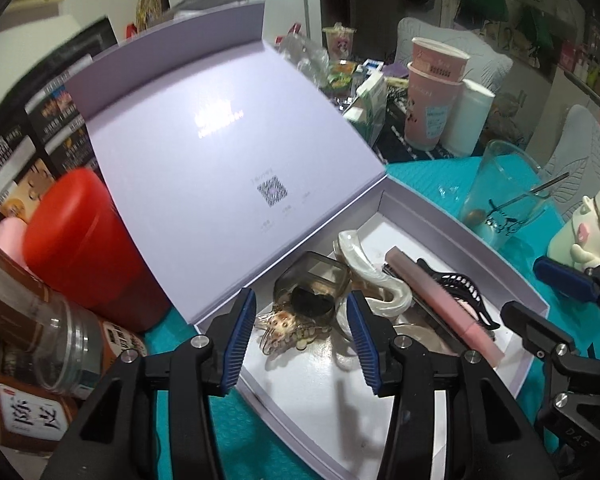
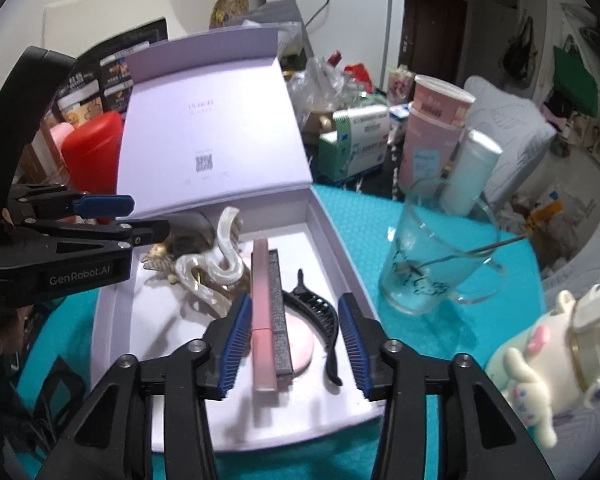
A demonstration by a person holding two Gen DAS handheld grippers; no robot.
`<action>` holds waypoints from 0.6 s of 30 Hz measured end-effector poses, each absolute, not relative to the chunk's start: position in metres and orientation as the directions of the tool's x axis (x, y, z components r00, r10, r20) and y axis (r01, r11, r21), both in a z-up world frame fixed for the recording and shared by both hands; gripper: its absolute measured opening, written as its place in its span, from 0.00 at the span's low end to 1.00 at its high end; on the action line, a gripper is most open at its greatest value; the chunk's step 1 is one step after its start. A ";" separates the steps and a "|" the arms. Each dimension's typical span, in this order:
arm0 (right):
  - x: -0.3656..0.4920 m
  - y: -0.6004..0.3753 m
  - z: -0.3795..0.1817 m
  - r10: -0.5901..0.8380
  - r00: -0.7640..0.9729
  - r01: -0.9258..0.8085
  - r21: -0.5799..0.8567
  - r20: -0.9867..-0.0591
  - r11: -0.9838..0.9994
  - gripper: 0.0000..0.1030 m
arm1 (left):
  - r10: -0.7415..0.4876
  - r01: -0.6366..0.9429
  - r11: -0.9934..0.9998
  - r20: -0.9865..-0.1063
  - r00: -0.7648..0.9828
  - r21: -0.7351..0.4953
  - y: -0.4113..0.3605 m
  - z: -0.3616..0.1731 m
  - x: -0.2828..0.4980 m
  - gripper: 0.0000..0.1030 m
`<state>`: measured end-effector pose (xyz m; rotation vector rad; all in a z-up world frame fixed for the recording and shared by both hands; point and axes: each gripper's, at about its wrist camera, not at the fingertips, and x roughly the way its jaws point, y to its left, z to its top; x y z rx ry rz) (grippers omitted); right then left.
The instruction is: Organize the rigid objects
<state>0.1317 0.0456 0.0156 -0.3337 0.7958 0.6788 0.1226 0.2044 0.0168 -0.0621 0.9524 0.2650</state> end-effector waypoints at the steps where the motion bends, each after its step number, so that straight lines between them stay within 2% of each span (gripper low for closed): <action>1: 0.129 0.043 0.020 0.431 0.514 -0.668 -0.030 -0.742 0.744 0.45 | 0.198 -0.250 0.966 -0.807 0.556 0.065 0.203 0.020 0.121 0.71; 2: 0.127 0.041 0.024 0.433 0.520 -0.665 -0.031 -0.737 0.746 0.45 | 0.199 -0.248 0.967 -0.801 0.564 0.065 0.201 0.023 0.118 0.95; 3: 0.125 0.039 0.027 0.435 0.526 -0.663 -0.032 -0.731 0.748 0.46 | 0.200 -0.248 0.967 -0.795 0.573 0.065 0.200 0.025 0.116 1.00; 6: 0.118 0.032 0.039 0.438 0.552 -0.653 -0.042 -0.709 0.756 0.54 | 0.207 -0.246 0.967 -0.776 0.596 0.070 0.195 0.036 0.105 1.00; 11: 0.104 0.023 0.055 0.443 0.584 -0.644 -0.055 -0.680 0.763 0.56 | 0.199 -0.236 0.970 -0.756 0.623 0.062 0.190 0.049 0.089 1.00; 18: 0.077 0.013 0.075 0.468 0.611 -0.641 -0.051 -0.638 0.766 0.63 | 0.187 -0.230 0.973 -0.719 0.670 0.038 0.182 0.070 0.061 1.00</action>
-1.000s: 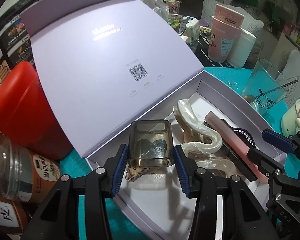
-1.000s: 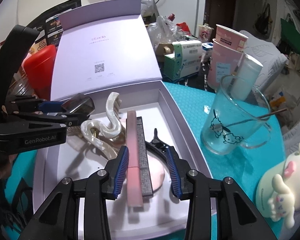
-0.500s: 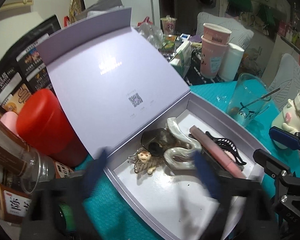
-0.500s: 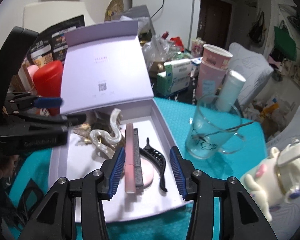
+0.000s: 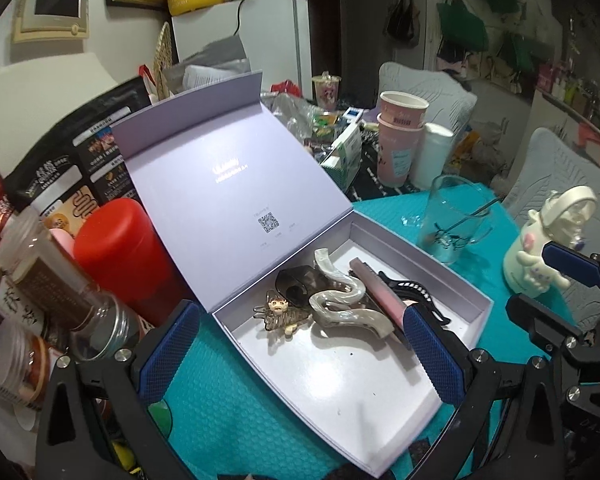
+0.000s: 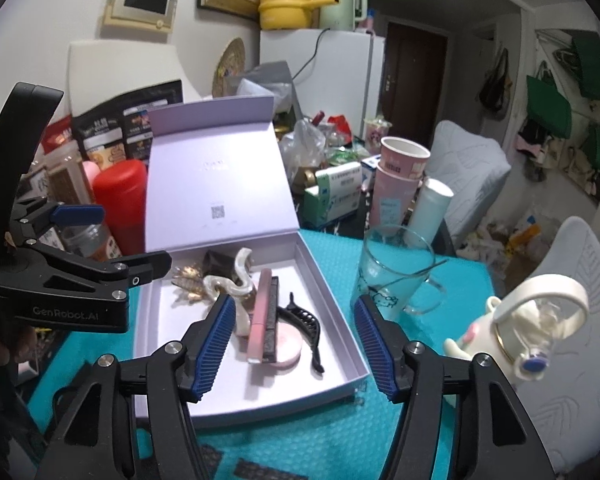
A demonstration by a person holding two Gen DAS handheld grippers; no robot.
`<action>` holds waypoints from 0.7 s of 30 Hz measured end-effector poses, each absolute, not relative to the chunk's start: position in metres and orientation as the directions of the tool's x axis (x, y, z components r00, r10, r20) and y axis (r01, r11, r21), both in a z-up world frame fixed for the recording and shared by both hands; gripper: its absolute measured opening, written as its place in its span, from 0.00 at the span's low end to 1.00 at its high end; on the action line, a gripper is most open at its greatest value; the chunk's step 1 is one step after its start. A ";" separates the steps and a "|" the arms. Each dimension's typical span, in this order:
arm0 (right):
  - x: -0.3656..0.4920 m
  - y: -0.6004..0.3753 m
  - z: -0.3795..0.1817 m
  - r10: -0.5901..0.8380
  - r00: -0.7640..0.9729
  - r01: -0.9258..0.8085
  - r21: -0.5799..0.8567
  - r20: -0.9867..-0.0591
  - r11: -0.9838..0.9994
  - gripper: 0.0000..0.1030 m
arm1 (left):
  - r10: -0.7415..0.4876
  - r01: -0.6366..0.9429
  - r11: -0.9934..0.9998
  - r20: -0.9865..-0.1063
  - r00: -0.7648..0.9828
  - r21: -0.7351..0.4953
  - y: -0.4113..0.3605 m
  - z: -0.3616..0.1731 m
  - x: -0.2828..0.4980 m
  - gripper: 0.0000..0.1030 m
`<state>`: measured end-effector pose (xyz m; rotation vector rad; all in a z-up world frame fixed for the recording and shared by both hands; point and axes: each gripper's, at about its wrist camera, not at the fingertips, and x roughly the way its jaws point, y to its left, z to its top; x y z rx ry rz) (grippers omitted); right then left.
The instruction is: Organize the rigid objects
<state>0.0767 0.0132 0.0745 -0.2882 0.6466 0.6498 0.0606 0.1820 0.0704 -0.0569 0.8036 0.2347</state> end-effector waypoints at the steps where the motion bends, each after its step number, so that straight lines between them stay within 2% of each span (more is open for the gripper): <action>1: 0.072 0.012 0.077 0.472 0.614 -0.640 -0.049 -0.633 0.766 0.65 | 0.187 -0.230 0.972 -0.713 0.676 0.036 0.181 0.074 0.055 1.00; 15: 0.021 -0.009 0.093 0.476 0.651 -0.612 -0.039 -0.591 0.790 0.74 | 0.240 -0.271 0.961 -0.650 0.721 0.054 0.169 0.096 -0.009 1.00; 21: 0.005 -0.017 0.088 0.422 0.675 -0.565 -0.055 -0.605 0.824 0.75 | 0.253 -0.290 0.956 -0.649 0.717 0.053 0.165 0.091 -0.027 1.00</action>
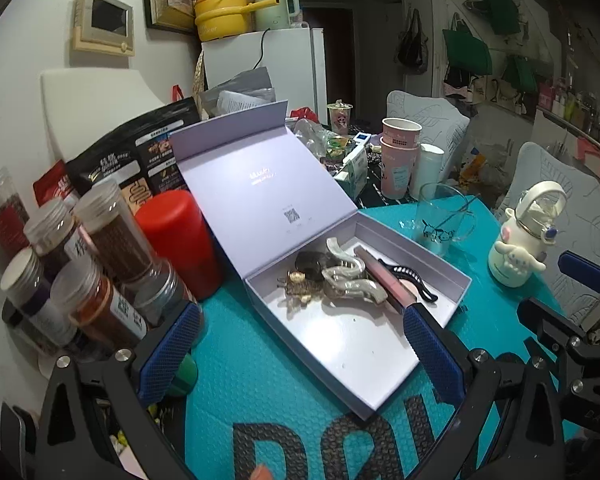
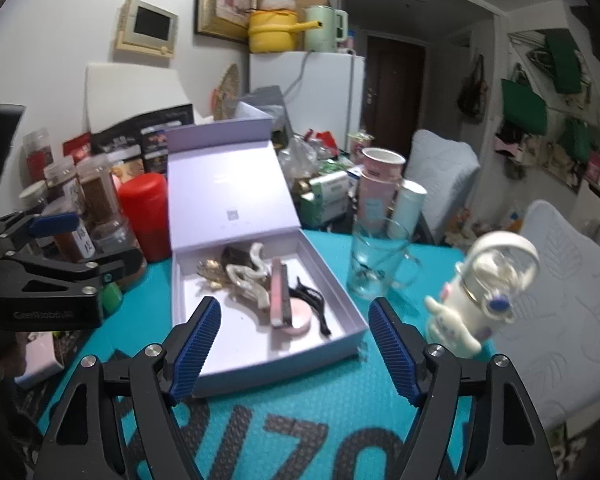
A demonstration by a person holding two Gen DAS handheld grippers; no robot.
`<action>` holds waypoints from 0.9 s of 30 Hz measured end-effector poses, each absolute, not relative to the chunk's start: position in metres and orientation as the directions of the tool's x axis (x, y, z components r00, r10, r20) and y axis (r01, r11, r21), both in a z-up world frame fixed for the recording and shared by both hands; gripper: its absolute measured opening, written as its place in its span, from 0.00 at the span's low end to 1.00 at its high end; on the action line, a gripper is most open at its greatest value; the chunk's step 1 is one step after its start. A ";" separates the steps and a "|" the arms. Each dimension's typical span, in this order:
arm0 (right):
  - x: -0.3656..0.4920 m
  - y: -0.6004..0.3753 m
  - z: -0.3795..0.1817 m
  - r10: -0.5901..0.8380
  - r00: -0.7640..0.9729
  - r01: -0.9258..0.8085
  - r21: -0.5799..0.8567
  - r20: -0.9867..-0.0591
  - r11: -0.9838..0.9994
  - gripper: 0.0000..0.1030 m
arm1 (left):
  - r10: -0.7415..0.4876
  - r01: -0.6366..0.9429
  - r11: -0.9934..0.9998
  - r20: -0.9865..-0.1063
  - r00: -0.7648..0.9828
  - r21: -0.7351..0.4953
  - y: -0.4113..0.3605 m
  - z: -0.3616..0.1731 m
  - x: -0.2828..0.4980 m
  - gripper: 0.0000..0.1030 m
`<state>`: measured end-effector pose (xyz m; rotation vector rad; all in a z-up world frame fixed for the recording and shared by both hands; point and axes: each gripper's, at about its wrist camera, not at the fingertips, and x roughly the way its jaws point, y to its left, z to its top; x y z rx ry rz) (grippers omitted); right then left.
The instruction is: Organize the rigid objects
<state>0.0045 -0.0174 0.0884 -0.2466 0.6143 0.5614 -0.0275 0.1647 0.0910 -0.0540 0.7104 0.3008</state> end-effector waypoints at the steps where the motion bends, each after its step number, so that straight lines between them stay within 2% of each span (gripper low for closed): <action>1: 0.001 -0.019 0.086 0.409 0.681 -0.552 -0.058 -0.608 0.832 0.75 | 0.252 -0.290 0.956 -0.651 0.716 0.051 0.164 0.089 -0.030 1.00; 13: -0.019 -0.037 0.055 0.368 0.639 -0.497 0.003 -0.675 0.868 0.75 | 0.233 -0.279 0.959 -0.669 0.705 0.040 0.155 0.065 -0.060 1.00; 27: -0.037 -0.036 0.038 0.349 0.608 -0.496 0.002 -0.714 0.868 0.75 | 0.192 -0.251 0.968 -0.712 0.676 0.022 0.145 0.041 -0.073 1.00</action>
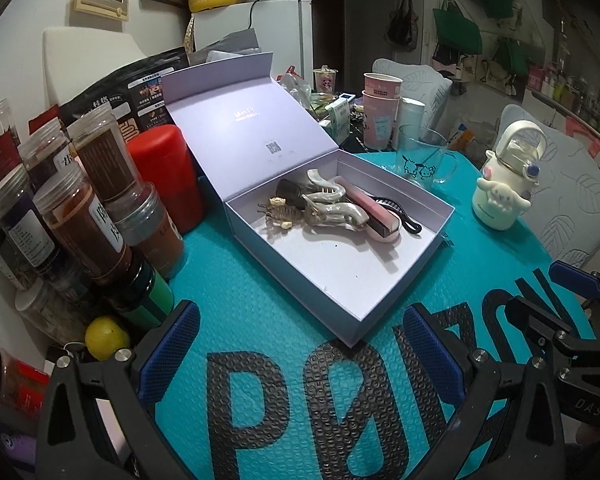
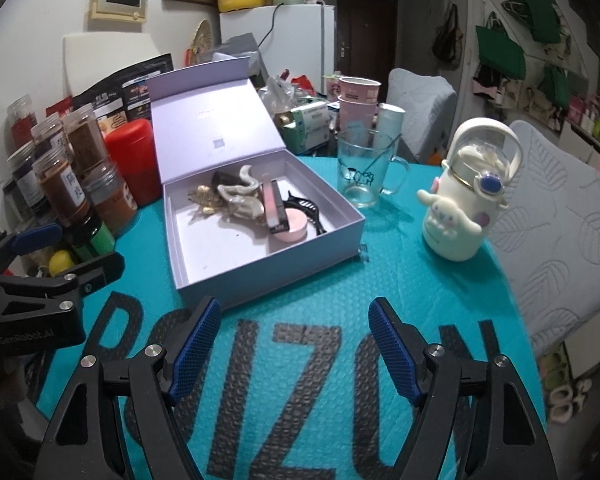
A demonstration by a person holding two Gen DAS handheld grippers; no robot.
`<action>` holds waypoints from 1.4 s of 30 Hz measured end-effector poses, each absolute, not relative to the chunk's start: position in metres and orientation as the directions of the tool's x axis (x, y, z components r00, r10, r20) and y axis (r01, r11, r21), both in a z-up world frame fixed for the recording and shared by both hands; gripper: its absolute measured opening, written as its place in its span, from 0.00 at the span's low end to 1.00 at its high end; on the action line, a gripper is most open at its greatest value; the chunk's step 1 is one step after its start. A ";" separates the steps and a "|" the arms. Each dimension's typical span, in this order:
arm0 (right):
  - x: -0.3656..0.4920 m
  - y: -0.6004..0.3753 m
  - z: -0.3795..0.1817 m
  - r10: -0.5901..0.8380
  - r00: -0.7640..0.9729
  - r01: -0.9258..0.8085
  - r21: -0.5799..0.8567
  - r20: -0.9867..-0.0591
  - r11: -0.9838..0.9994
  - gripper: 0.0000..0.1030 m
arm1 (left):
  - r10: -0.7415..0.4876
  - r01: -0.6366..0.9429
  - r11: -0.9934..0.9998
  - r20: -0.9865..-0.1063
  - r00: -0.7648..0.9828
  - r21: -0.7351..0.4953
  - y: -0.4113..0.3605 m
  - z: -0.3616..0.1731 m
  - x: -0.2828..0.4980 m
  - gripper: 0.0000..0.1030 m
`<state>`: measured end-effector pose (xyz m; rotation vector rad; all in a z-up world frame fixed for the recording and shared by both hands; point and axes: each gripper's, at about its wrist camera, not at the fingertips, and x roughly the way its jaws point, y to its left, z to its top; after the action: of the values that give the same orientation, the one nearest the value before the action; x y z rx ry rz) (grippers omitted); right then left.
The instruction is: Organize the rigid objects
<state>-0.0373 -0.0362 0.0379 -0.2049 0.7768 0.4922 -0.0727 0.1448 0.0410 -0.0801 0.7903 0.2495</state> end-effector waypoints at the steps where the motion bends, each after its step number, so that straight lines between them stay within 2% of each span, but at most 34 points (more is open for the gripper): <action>1: -0.038 -0.036 0.038 0.349 0.607 -0.497 0.001 -0.714 0.868 0.75 | 0.191 -0.251 0.968 -0.712 0.676 0.022 0.144 0.041 -0.073 1.00; 42: -0.040 -0.037 0.039 0.353 0.605 -0.512 -0.009 -0.714 0.859 0.75 | 0.179 -0.250 0.968 -0.716 0.675 0.006 0.146 0.041 -0.072 1.00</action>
<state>-0.0398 -0.0365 0.0391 -0.2216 0.7726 0.5046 -0.0718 0.1463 0.0408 -0.0951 0.7942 0.2414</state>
